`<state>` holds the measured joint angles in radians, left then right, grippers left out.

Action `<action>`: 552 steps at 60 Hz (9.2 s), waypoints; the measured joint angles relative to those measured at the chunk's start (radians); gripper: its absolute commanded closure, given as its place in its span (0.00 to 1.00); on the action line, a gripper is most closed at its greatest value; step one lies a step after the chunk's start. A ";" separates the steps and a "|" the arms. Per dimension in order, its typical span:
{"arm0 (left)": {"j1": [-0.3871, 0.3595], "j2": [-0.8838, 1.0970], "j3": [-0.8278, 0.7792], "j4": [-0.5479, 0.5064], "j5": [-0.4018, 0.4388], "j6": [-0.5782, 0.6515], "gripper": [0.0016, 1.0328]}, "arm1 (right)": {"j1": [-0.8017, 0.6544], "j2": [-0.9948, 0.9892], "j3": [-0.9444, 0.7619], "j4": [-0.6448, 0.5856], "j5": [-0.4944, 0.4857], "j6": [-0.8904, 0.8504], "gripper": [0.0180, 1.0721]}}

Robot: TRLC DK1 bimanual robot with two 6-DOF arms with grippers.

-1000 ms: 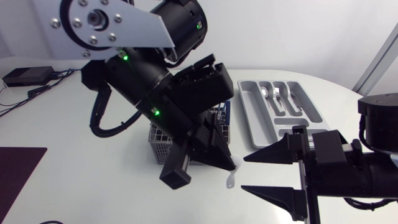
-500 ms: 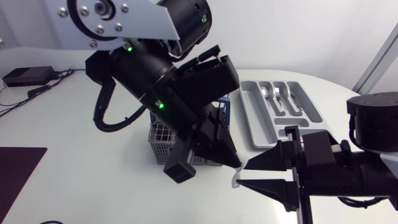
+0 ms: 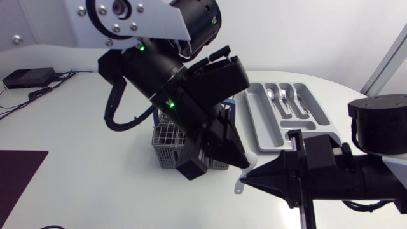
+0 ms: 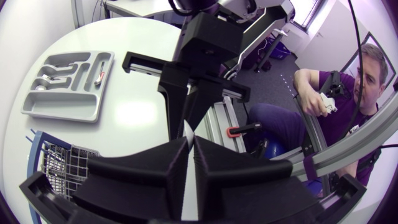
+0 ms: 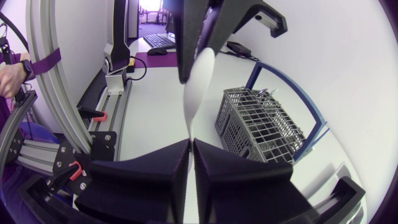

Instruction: Unload the cutlery basket into the drawer organizer.

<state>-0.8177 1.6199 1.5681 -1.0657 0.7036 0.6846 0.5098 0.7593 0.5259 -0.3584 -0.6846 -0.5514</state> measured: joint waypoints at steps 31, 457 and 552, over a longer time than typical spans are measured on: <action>0.235 0.010 0.106 0.099 -0.141 -0.196 0.04 | -0.328 -0.090 0.000 -0.157 0.080 -0.215 0.94; 0.468 -0.425 -0.687 0.481 -0.439 -0.122 0.05 | -0.502 0.823 0.926 -0.476 0.224 0.000 0.94; 0.457 -0.497 -0.752 0.499 -0.420 -0.111 0.05 | -0.294 0.559 0.377 -0.099 0.208 -0.135 0.29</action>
<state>-0.3603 1.1233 0.8158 -0.5667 0.2836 0.5739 0.2161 1.3186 0.9031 -0.4572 -0.4763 -0.6861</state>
